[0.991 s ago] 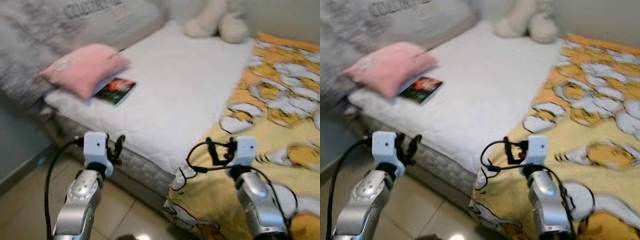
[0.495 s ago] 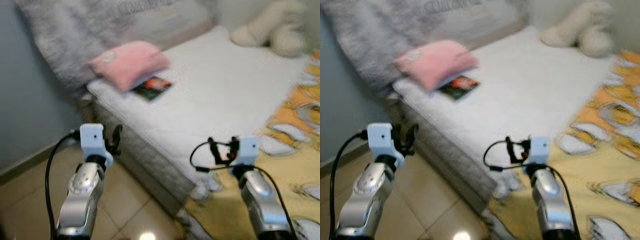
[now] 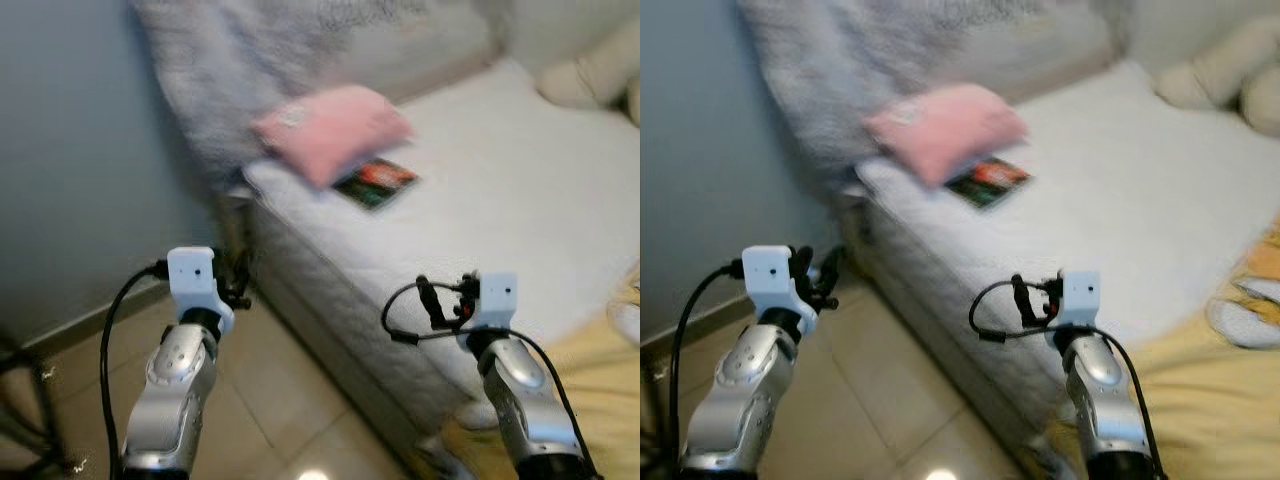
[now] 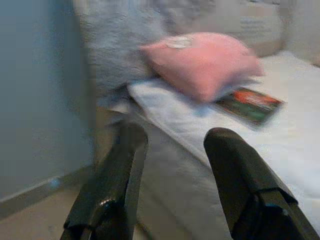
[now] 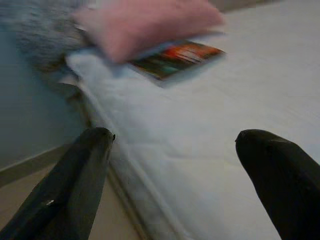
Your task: Clean up the room
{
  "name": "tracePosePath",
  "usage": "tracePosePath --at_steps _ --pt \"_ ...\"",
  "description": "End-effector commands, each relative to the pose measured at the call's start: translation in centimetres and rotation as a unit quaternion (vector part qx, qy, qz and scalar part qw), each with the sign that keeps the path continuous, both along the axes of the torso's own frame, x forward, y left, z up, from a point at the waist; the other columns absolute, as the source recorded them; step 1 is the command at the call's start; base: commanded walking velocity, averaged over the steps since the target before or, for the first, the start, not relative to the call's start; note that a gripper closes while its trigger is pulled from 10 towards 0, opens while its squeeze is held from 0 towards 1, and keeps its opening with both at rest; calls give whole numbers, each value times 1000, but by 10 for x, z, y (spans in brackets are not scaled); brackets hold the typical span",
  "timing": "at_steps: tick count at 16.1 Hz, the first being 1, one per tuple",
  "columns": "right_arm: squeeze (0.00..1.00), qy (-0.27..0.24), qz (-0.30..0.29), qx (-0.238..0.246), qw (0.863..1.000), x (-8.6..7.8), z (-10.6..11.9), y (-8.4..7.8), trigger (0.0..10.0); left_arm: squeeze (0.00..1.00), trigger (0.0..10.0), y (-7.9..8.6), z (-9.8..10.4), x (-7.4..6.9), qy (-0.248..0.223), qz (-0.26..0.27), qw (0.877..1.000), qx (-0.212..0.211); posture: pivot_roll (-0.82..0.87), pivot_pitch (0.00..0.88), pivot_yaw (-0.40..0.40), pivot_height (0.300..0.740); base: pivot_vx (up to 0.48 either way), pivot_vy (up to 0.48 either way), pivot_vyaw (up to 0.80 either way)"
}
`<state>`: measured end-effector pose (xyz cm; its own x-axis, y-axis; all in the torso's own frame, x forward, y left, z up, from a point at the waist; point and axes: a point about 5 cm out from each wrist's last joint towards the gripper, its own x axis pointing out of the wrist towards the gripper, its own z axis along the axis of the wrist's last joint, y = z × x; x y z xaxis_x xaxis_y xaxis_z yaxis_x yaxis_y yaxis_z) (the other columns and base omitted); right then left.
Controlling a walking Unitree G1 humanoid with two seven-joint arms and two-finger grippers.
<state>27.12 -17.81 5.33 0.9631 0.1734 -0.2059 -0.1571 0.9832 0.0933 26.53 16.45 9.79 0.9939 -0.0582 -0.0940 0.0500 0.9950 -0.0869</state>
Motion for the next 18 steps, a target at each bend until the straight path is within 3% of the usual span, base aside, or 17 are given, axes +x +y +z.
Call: tracePosePath --at_steps 1,5,6,7,11,18 --pt "35 -4 15 3 1000 3 3 6 10000 0 10000 7 -2 -1 7 14 1000 14 -29 0 -9 740 0 480 594" --pt "39 -5 22 -1 1000 5 2 6 10000 0 10000 21 -15 4 39 51 996 64 -25 0 -10 740 0 120 583" --pt "39 -10 28 -1 1000 4 2 7 10000 0 10000 23 -14 6 30 50 997 57 -25 0 -10 740 0 0 575" --pt "0 -7 29 -19 999 3 0 9 10000 0 10000 22 -12 9 26 37 997 55 -27 0 -7 740 480 0 519" --pt "0 -7 16 -6 1000 2 -2 9 10000 0 10000 22 -10 14 23 28 996 82 -32 0 6 740 480 0 0" --pt "0 -7 21 -6 1000 0 -5 11 10000 0 10000 23 -11 19 25 25 995 89 -29 0 7 740 477 0 0"
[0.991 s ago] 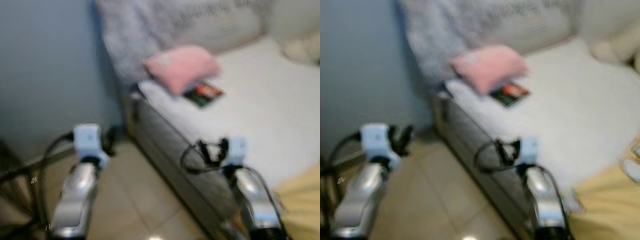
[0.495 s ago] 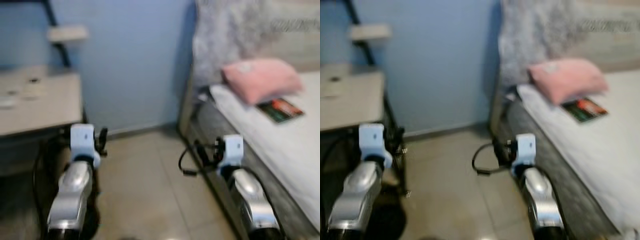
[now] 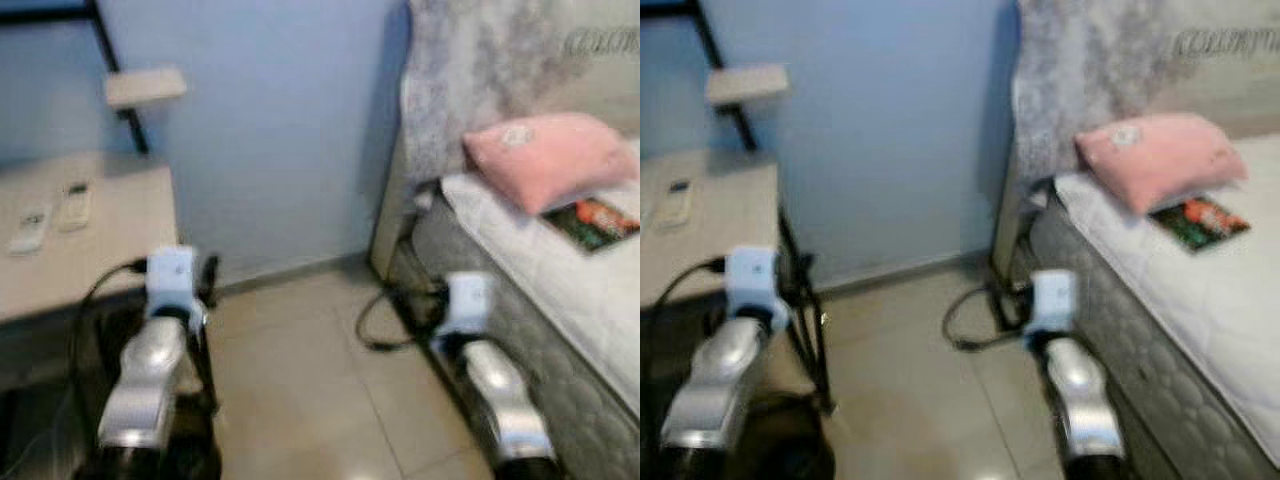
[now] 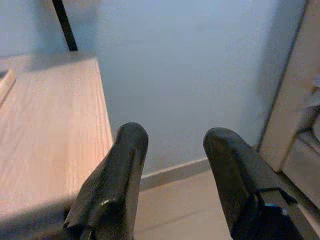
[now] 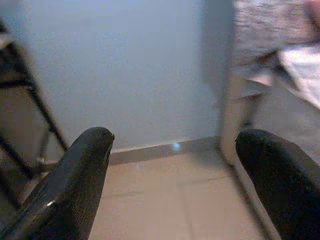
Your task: Clean up the room
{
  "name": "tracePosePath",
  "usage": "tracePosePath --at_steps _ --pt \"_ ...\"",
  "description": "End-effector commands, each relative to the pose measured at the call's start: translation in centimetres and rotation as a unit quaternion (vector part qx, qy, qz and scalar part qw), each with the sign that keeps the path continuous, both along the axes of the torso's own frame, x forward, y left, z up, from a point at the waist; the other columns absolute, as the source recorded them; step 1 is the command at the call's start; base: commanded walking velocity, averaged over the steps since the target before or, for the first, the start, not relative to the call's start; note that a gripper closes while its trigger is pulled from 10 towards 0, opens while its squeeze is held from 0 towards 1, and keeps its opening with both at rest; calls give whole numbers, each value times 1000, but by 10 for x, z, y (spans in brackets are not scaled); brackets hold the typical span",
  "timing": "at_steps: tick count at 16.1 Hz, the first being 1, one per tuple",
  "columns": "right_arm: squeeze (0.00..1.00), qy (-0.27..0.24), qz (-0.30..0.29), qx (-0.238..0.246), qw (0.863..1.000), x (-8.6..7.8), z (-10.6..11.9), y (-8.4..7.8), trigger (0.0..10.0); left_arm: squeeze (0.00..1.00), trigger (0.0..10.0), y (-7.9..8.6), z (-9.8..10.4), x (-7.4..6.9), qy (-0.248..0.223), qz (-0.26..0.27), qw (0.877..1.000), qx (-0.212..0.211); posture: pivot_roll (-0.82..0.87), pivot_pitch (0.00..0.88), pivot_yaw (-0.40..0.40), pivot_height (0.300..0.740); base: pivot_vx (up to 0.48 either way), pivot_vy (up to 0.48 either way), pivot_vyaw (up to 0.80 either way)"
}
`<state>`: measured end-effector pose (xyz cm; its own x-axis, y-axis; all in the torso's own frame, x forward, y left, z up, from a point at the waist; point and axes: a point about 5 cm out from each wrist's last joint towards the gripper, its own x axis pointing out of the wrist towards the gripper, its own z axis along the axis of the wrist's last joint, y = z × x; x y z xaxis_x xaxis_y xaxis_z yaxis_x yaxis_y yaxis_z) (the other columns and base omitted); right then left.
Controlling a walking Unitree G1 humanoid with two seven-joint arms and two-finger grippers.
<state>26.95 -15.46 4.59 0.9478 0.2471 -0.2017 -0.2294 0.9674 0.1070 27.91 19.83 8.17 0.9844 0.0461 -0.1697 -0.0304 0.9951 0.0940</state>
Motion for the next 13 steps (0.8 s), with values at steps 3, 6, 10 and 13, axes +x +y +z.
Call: tracePosePath --at_steps 3,6,10,13 --pt "0 -7 -14 -12 1000 2 3 -12 10000 0 10000 -11 6 7 -14 -23 999 29 -22 0 2 740 315 0 0" --pt "0 -4 -11 -10 1000 2 1 -11 10000 0 10000 -12 7 8 -10 -23 999 35 -18 0 2 740 0 0 0" --pt "0 -5 -10 -10 1000 2 1 -10 10000 0 10000 -7 8 7 -19 -2 999 27 -20 0 4 740 278 -389 0" --pt "0 -9 -17 -10 1000 0 1 -12 10000 0 10000 -7 8 7 -19 5 1000 14 -26 0 11 740 295 -376 0"
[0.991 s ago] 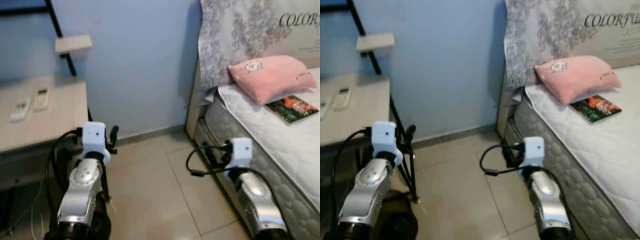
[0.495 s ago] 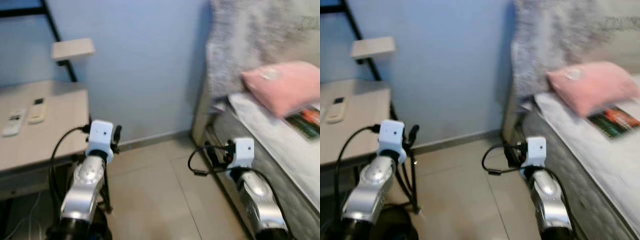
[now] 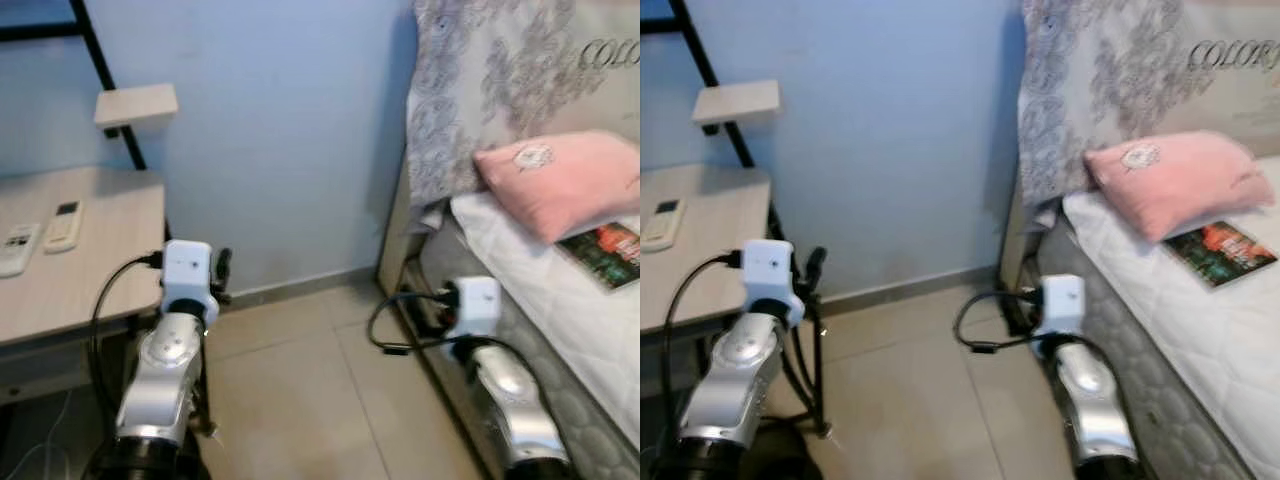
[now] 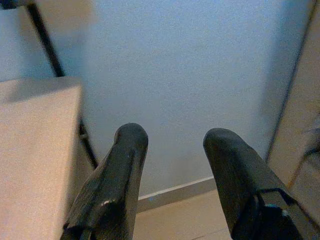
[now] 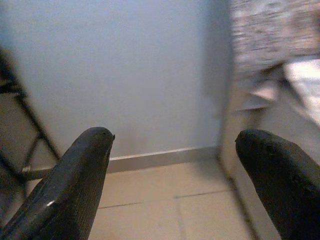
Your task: Clean up the room
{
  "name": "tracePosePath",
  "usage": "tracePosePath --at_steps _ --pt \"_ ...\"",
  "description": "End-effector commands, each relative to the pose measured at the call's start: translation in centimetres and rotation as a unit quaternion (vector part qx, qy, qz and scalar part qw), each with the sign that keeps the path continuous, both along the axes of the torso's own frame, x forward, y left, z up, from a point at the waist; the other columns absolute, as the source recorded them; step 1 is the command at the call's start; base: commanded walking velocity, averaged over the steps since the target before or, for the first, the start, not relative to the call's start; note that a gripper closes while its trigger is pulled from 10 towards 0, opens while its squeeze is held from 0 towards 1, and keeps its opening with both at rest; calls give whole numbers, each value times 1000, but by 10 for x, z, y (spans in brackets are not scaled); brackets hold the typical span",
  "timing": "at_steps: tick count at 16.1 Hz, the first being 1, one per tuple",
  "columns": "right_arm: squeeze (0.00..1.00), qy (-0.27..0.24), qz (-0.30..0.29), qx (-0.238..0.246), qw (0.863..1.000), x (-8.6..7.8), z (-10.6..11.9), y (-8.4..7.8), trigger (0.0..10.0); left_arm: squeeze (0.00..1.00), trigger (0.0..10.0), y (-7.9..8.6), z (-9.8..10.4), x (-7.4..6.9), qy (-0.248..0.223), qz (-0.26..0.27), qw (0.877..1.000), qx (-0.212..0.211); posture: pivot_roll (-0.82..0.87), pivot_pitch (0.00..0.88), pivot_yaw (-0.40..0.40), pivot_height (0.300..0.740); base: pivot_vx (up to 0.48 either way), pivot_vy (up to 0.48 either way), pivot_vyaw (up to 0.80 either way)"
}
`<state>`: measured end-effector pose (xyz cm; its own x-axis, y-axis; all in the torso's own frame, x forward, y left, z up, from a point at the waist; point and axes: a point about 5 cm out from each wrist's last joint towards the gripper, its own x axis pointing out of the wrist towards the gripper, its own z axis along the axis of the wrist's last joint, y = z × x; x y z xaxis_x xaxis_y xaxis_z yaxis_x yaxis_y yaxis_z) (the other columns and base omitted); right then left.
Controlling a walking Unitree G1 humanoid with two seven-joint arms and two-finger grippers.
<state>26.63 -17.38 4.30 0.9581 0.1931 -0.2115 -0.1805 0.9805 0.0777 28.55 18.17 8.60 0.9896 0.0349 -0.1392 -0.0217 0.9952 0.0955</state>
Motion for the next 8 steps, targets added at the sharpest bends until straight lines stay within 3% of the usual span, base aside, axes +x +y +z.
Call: tracePosePath --at_steps 1,2,3,5,6,8 --pt "0 -20 -3 4 1000 1 6 4 10000 0 10000 10 0 -4 -2 22 1000 -17 -29 0 14 740 296 -375 0" --pt "0 -38 4 -22 999 -6 9 3 10000 0 10000 10 -6 -18 9 12 999 -36 -36 0 20 740 304 -368 0" --pt "0 -42 9 -31 999 -8 10 3 10000 0 10000 9 -8 -23 15 4 999 -38 -37 0 20 740 304 -368 0" --pt "0 -38 26 -45 998 -32 11 -1 10000 0 10000 4 -25 -59 55 -74 994 -61 -29 0 15 740 300 -371 0" --pt "0 -26 25 -47 998 -41 7 -6 10000 0 10000 1 -24 -60 48 -74 996 -14 -24 0 8 740 0 0 0" --pt "0 -20 21 -46 999 -41 4 -7 10000 0 10000 -4 -11 -49 14 -71 996 -43 -24 0 4 740 139 0 0"
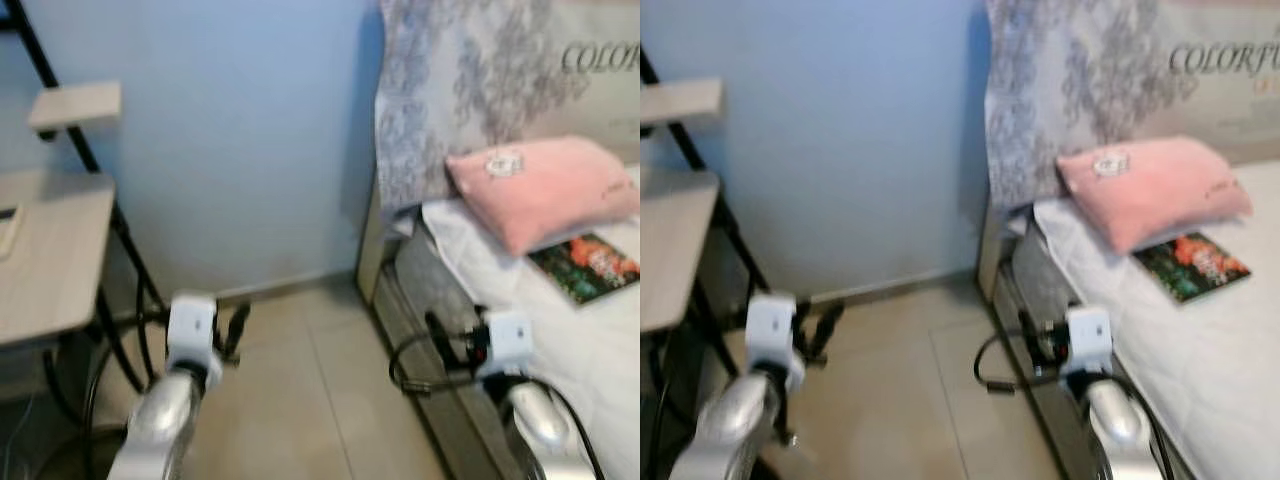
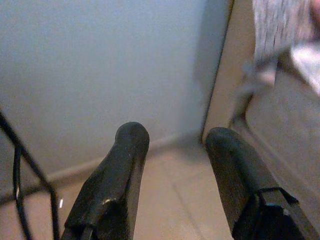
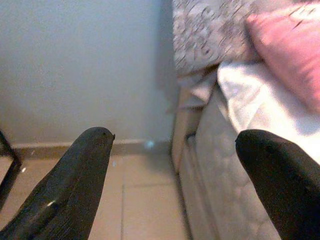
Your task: Clean up the room
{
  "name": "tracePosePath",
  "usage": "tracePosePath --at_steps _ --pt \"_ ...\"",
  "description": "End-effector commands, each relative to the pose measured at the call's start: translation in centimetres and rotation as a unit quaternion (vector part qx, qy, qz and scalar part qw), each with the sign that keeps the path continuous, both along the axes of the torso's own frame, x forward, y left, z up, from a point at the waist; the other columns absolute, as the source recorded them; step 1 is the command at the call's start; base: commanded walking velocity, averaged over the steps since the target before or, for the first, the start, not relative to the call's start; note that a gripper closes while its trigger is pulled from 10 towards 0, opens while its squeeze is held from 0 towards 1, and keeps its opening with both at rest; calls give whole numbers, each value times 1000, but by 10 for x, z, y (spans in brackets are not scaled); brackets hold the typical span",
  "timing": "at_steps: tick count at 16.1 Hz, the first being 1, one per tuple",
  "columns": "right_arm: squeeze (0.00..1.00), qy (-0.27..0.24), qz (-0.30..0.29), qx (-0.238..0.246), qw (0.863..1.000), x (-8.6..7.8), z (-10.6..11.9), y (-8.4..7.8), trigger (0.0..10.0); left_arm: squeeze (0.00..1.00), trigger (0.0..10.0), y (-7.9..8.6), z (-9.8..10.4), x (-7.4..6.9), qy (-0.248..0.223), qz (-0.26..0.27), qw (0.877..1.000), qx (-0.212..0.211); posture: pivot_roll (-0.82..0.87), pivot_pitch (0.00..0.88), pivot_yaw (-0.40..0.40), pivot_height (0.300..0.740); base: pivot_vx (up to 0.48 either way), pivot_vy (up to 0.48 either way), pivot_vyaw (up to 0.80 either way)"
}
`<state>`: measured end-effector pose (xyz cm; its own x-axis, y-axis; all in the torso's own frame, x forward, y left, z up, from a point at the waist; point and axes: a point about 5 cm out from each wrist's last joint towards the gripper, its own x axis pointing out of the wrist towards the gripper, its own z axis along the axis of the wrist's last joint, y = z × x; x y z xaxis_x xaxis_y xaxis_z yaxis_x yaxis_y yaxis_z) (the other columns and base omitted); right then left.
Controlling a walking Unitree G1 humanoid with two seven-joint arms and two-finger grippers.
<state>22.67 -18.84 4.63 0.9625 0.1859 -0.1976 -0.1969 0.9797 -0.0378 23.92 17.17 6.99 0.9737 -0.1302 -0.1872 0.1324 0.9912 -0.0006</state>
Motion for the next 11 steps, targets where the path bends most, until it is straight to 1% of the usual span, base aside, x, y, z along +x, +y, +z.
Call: tracePosePath --at_steps 1,2,3,5,6,11 --pt "0 -8 10 12 1000 5 3 10 10000 0 10000 6 11 5 -27 25 999 -6 -22 0 5 740 480 0 0" --pt "0 -12 10 15 1000 11 6 12 10000 0 10000 10 13 9 -18 54 998 -22 -22 0 4 740 480 0 0" --pt "0 -13 5 22 1000 16 9 12 10000 0 10000 15 14 11 -13 74 996 -41 -22 0 4 740 480 0 0" --pt "0 -9 -4 32 999 20 9 9 10000 0 10000 17 13 11 -8 85 995 -44 -20 0 3 740 480 0 0" --pt "0 -7 -13 35 999 21 9 7 10000 0 10000 17 12 11 -7 83 996 -40 -18 0 3 740 480 0 788" --pt "0 -1 -10 35 999 24 6 10 10000 0 10000 16 14 12 -8 83 996 -33 -13 0 0 740 480 0 770"
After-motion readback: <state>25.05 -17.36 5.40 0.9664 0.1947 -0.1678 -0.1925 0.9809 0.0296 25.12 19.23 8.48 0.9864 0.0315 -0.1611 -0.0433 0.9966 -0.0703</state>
